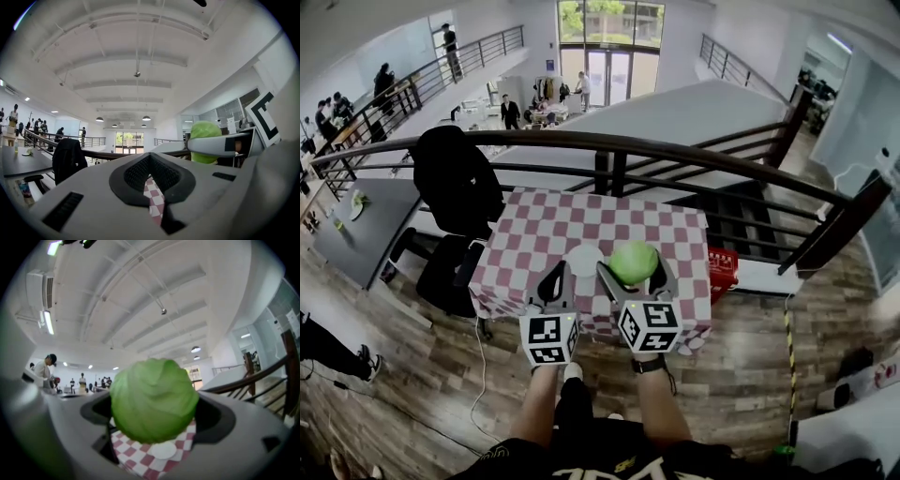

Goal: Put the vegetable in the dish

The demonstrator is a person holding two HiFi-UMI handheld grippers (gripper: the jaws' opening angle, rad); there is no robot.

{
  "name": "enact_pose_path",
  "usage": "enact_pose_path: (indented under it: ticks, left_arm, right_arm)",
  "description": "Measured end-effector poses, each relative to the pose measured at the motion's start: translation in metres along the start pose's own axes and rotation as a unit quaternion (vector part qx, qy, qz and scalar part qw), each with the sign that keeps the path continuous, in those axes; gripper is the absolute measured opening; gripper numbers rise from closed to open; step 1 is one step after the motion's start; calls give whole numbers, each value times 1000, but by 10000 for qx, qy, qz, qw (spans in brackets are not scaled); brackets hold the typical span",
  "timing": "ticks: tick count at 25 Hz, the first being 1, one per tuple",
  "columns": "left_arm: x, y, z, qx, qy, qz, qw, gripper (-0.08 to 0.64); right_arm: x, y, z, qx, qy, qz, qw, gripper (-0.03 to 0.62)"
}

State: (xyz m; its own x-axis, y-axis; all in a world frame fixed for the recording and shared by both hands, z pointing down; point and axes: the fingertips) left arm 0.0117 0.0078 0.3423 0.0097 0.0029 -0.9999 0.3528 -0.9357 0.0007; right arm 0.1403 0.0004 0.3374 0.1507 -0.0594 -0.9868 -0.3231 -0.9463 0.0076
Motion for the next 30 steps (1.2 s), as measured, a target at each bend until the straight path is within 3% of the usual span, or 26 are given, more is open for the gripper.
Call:
enact_pose_path:
  ticks: [6,18,24,30]
  left_arm:
    - [9,75,46,-172,-189,-133,9996,18]
    - [2,148,119,-649,-165,-271,9974,18]
    - [2,168,121,-870,-224,-375,9953,18]
    - [-24,193,125,-874,-305,-211,9955,18]
  right_arm:
    - [19,77,-2,-43,-82,45,9999,511]
    - [-7,191,7,-308,127,187,9993,511]
    - [-24,215,3,-314,48,386,9987,511]
    - [-53,236,-15,-360,212,637,9971,511]
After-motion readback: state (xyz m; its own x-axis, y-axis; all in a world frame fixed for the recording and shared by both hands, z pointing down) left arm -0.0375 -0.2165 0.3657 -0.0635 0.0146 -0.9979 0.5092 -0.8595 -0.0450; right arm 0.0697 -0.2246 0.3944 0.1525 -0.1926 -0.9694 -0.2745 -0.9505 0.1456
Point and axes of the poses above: the fingertips, and each gripper's own axes: y forward along the fingers, z to its left, x out of its top, and after that the axes turned 1 degree about -x, right-handed
